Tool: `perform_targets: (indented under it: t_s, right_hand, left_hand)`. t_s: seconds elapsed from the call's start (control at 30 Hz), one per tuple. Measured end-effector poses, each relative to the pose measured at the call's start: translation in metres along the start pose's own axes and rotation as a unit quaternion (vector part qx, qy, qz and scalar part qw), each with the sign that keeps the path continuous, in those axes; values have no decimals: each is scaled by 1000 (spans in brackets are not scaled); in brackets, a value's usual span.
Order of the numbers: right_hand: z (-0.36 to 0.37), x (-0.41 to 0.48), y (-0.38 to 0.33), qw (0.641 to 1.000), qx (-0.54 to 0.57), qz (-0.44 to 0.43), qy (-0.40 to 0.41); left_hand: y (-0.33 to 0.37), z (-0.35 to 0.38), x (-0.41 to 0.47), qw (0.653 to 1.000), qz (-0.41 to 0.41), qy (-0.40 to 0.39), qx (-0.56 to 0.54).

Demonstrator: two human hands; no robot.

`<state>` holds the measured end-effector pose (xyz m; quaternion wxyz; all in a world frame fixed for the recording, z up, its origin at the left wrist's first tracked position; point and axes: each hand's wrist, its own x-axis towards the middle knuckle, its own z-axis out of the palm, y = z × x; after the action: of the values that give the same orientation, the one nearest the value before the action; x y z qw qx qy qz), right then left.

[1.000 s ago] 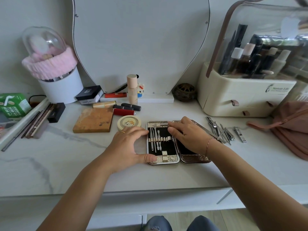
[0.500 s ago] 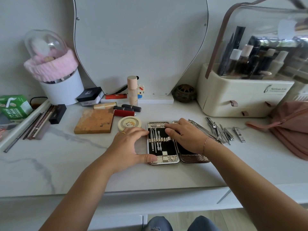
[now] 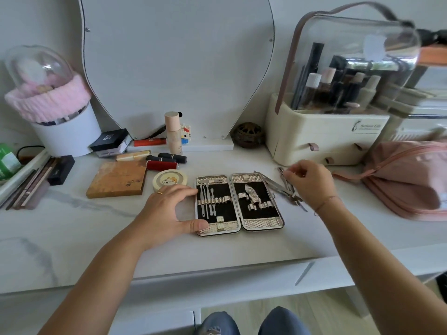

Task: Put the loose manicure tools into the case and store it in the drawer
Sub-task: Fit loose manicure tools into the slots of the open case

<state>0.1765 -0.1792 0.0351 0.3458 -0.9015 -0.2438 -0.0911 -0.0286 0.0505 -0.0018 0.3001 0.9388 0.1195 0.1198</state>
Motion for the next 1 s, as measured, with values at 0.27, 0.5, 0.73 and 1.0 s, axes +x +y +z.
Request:
perform_targets:
  t_s: [0.27, 0.5, 0.73, 1.0]
  right_hand:
    - [-9, -3, 36, 984, -105, 124, -71]
    - [-1, -1, 28, 982, -88, 153, -66]
    - [2, 1, 25, 978, -31, 198, -59]
    - [0, -1, 27, 981, 76, 174, -36]
  left_hand:
    - [-1, 2, 0, 1000, -3, 15, -12]
    - [-2, 3, 1, 999, -16, 14, -27]
    - [-3, 3, 1, 999, -14, 12, -35]
    - [-4, 3, 1, 999, -13, 12, -37]
